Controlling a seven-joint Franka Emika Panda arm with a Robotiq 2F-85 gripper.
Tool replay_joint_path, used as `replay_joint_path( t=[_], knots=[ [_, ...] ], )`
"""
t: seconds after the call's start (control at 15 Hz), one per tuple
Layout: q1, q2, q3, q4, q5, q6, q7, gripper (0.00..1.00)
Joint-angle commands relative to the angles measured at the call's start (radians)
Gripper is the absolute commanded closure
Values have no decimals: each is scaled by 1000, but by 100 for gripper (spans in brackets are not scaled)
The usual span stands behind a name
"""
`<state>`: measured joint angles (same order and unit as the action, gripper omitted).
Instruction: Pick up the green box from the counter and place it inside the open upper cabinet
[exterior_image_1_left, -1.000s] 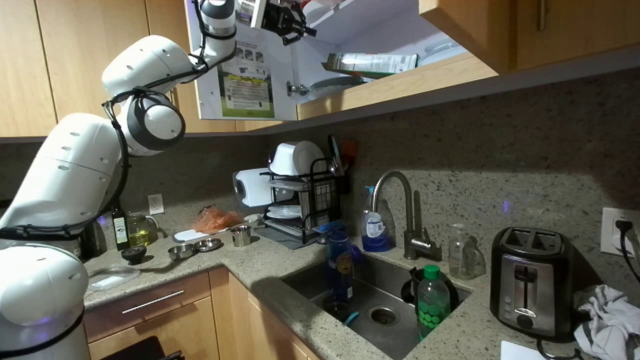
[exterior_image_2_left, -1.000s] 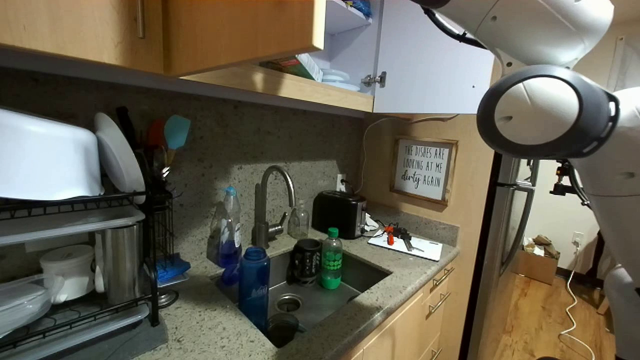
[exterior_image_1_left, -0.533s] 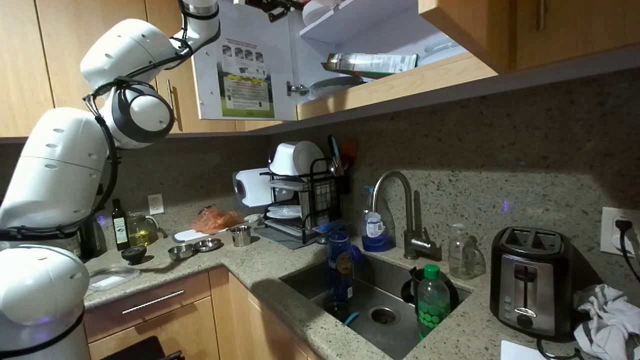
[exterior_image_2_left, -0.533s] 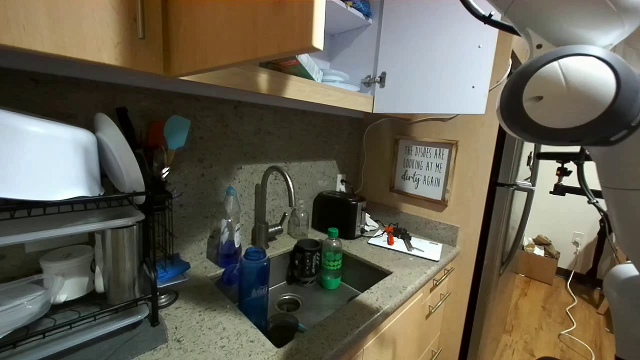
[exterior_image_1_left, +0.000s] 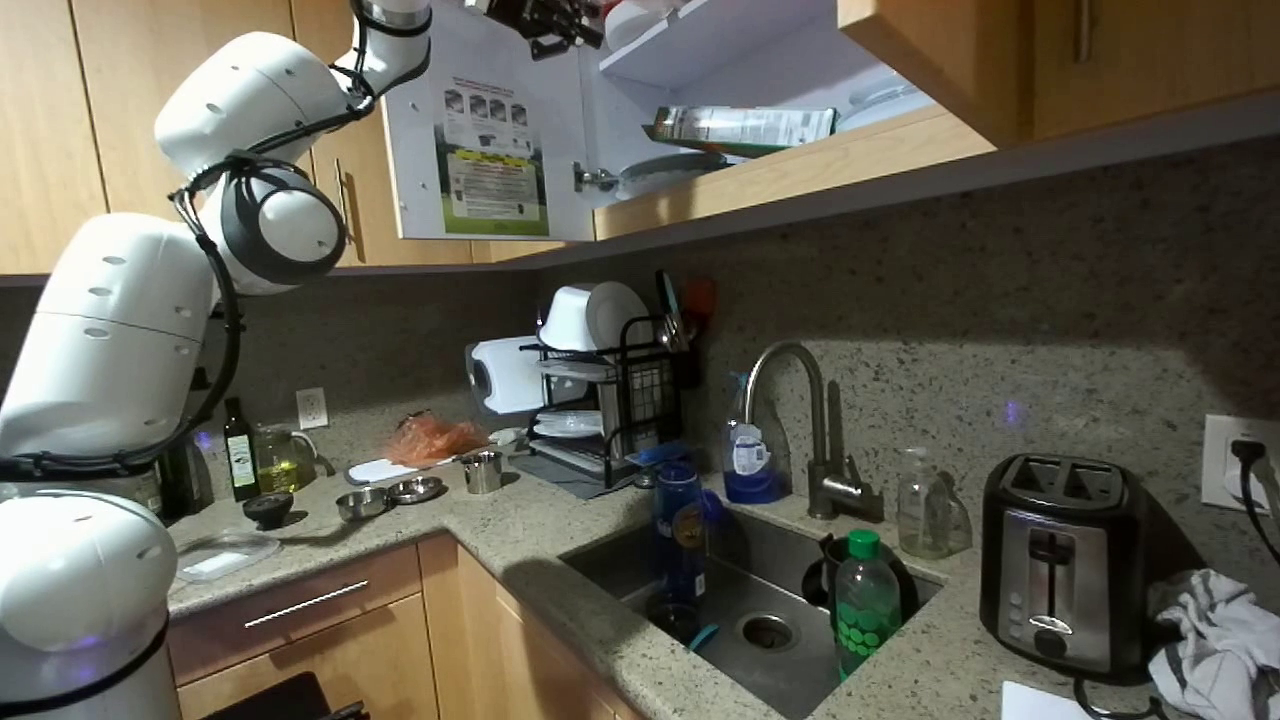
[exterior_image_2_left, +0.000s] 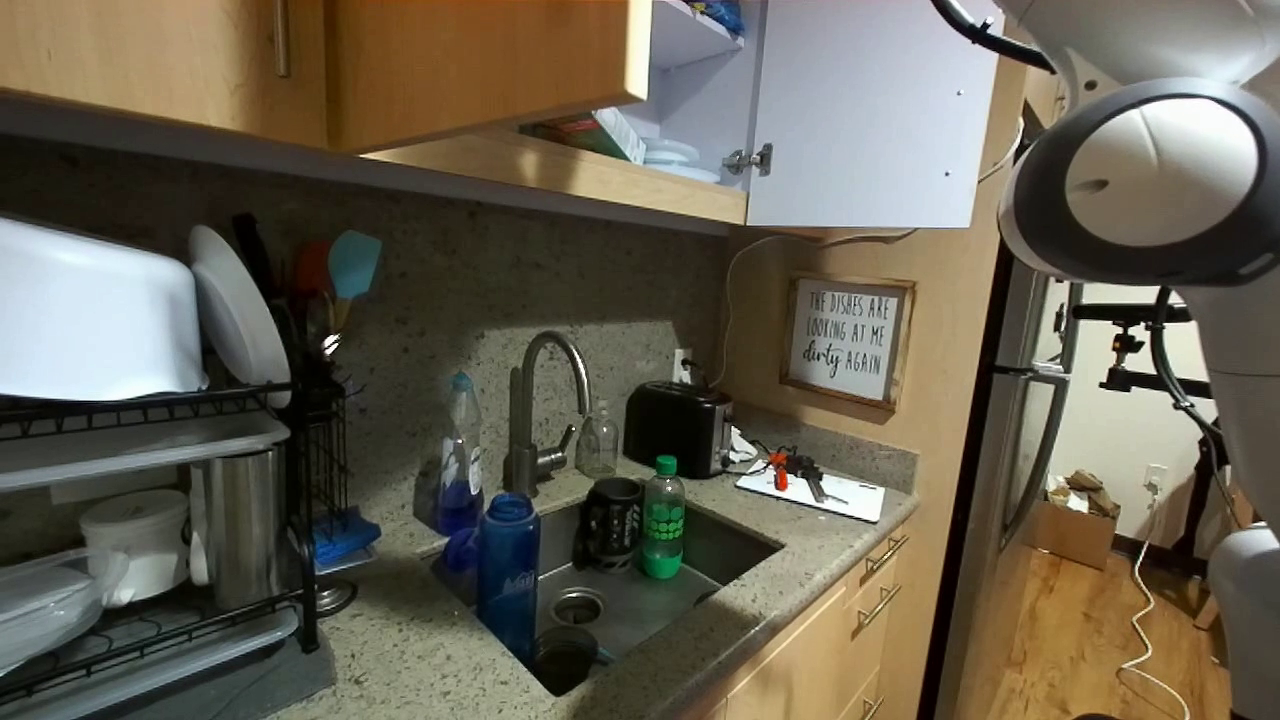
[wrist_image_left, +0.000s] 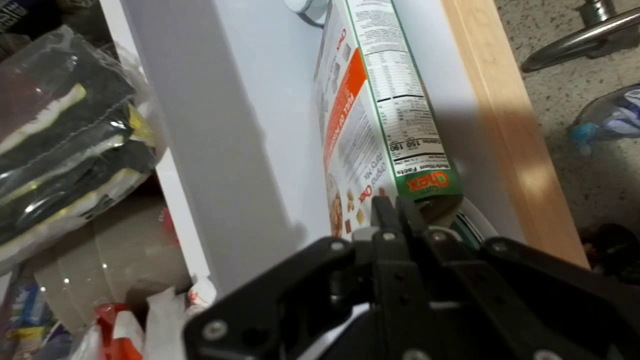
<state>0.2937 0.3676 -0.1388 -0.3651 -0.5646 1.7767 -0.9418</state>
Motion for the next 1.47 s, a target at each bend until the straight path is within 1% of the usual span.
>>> replay_joint_path(
  t=[0.0,0.2,0.4,0.6,0.87,1.27,1.33,1.4],
  knots=[
    [-5,-39,13,-29,37,-74,-89,93],
    [-10,-45,16,-28,59,-134,-151,93],
    [-29,-55,33,-27,113,-181,-228,93],
    [-69,-58,60,-29,188,-228,-300,93],
    [-123,-49,77,-24,253,-279,-370,93],
    [-181,-40,91,-18,309,-317,-457,93],
    [-186,-35,91,-11,312,-305,-466,68],
    [-165,-27,79,-3,288,-298,-423,91]
  ],
)
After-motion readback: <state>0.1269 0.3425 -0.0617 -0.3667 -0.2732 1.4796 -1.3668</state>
